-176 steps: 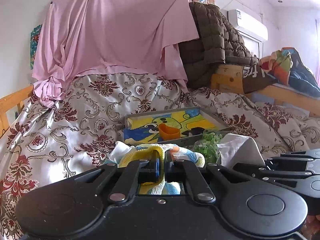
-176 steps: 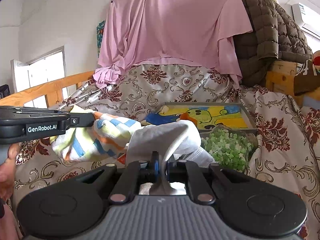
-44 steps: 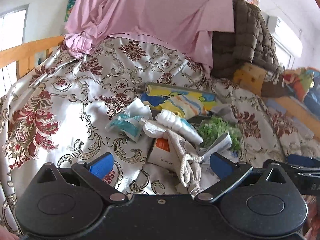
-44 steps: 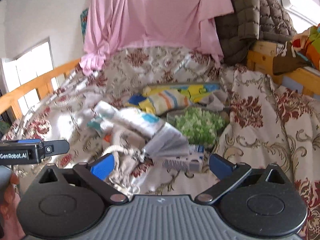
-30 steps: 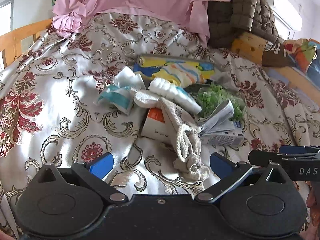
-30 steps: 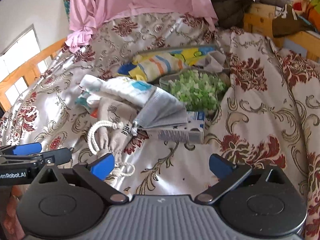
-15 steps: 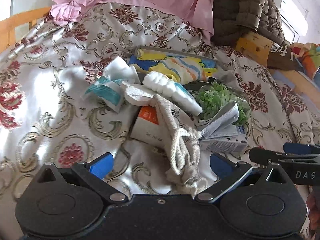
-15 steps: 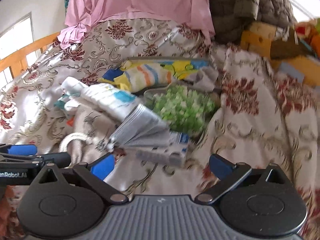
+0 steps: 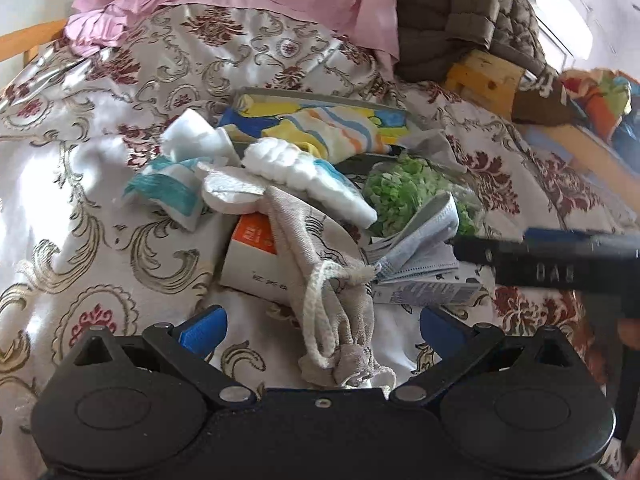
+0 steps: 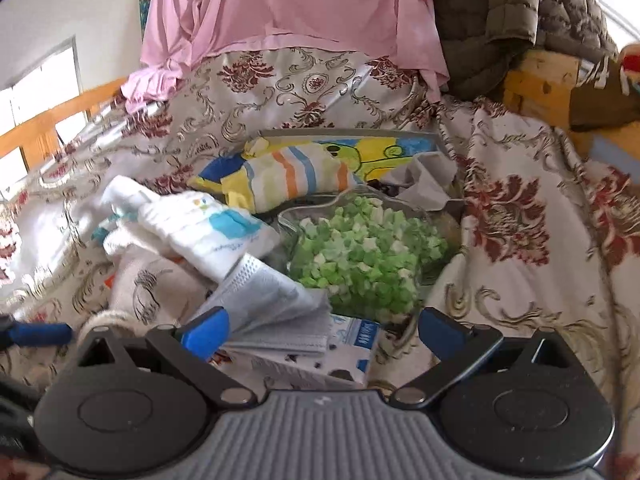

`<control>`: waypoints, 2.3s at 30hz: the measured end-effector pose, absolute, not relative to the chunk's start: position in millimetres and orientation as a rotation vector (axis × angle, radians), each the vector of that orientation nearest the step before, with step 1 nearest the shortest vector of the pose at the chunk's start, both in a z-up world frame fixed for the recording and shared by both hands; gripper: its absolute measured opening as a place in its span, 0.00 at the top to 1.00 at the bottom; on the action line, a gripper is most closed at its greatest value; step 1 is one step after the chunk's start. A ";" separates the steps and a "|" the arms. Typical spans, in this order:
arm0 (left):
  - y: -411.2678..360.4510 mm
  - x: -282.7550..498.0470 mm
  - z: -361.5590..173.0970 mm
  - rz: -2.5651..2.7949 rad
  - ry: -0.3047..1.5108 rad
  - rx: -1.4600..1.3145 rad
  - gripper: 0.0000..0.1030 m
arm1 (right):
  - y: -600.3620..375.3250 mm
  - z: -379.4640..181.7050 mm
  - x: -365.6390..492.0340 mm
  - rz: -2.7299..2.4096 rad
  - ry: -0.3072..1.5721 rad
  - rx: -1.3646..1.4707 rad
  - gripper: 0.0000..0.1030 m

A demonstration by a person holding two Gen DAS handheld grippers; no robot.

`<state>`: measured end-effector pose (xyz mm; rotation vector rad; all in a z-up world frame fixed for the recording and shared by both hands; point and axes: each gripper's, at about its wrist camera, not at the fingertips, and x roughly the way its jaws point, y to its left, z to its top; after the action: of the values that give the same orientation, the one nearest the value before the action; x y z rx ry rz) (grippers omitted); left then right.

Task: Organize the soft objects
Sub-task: 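Move both tools back over the pile of soft items, then grasp the beige drawstring pouch with the left tool while the right tool grasps the grey mask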

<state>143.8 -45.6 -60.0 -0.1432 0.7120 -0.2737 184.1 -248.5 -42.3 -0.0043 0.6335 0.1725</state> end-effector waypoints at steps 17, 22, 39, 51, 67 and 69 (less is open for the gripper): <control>-64.8 161.2 -74.6 -0.351 0.754 -0.073 0.17 | -235.2 -53.3 202.5 0.224 0.574 0.041 0.01; -61.4 163.5 -75.2 -0.336 0.763 -0.092 0.25 | -233.5 -59.4 208.7 0.231 0.602 0.068 0.07; -51.8 166.8 -75.6 -0.315 0.765 -0.151 0.53 | -240.4 -69.8 214.2 0.231 0.683 0.158 0.20; -51.9 165.4 -77.1 -0.313 0.763 -0.148 0.56 | -234.5 -71.4 212.4 0.234 0.688 0.115 0.25; -56.3 159.4 -75.8 -0.339 0.742 -0.113 0.73 | -219.4 -69.0 204.3 0.227 0.703 -0.006 0.50; -57.7 157.8 -75.7 -0.342 0.735 -0.103 0.74 | -216.9 -68.2 202.3 0.220 0.699 -0.030 0.59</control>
<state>157.8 -57.7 -75.7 -0.1025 0.7350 -0.3417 202.3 -216.9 -68.2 -0.0296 0.6988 0.2199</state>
